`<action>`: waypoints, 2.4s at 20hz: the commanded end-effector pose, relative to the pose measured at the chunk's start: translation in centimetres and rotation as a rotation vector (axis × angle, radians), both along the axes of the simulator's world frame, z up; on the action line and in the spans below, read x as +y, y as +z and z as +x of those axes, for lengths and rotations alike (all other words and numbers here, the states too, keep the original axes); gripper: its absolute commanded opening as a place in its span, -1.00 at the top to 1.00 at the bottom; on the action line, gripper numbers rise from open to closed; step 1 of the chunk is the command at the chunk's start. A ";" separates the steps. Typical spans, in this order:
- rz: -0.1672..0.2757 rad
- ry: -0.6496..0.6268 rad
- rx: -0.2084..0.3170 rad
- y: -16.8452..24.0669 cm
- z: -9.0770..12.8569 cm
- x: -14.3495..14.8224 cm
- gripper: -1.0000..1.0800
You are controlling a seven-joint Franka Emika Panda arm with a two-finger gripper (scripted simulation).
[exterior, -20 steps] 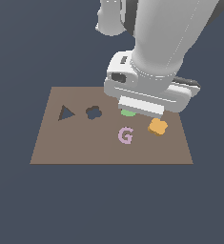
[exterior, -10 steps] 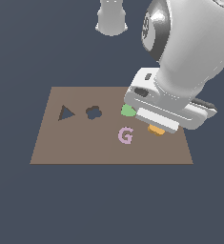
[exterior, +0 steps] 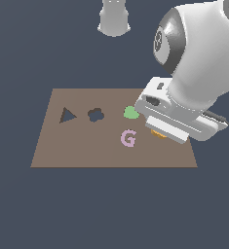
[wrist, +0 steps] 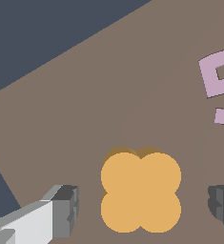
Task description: Insert a designated object into the corresponding slot on a board.
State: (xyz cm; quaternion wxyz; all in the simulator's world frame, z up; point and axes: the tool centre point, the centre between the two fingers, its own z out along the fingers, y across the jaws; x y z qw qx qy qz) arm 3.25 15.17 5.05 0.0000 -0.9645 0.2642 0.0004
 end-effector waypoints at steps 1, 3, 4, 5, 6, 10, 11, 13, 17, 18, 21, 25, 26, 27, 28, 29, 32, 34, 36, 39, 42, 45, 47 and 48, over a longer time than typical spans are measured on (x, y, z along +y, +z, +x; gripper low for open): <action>0.000 -0.005 -0.001 -0.1 0.1 0.1 -0.92; 0.000 -0.002 0.000 -0.1 0.0 0.0 -0.92; 0.000 -0.002 0.000 -0.2 0.1 0.1 -0.92; 0.000 -0.003 0.000 -0.4 0.1 0.0 -0.92; 0.000 -0.003 0.000 -0.7 0.1 0.0 -0.92; 0.000 -0.005 -0.001 -1.9 0.1 0.0 -0.92; 0.000 -0.005 -0.001 -2.0 0.1 0.0 -0.92; 0.000 -0.005 -0.001 -2.1 0.1 0.1 1.00; 0.000 -0.005 -0.001 -2.1 0.1 0.1 1.00; 0.000 -0.005 -0.001 -2.1 0.1 0.1 1.00; 0.000 -0.005 -0.001 -2.1 0.1 0.1 1.00; 0.000 -0.004 -0.001 -2.0 0.1 0.1 1.00; 0.000 -0.002 -0.001 -2.0 0.1 0.1 1.00; 0.000 0.002 -0.001 -2.0 0.1 0.1 1.00; 0.000 0.007 -0.001 -2.0 0.0 0.1 1.00; 0.000 0.014 -0.001 -2.0 -0.1 0.1 1.00; 0.000 0.044 -0.001 -2.0 -0.4 0.1 1.00; 0.000 0.072 -0.001 -2.0 -0.8 0.1 1.00; 0.000 0.106 -0.001 -1.9 -1.2 0.1 1.00; 0.000 0.168 -0.001 -1.9 -1.9 0.0 1.00; 0.000 0.242 -0.001 -1.9 -2.8 -0.1 1.00; 0.000 0.330 -0.002 -1.8 -3.8 -0.4 1.00; 0.000 0.395 -0.002 -1.8 -4.6 -0.6 1.00; 0.000 0.429 -0.002 -1.8 -5.0 -0.8 1.00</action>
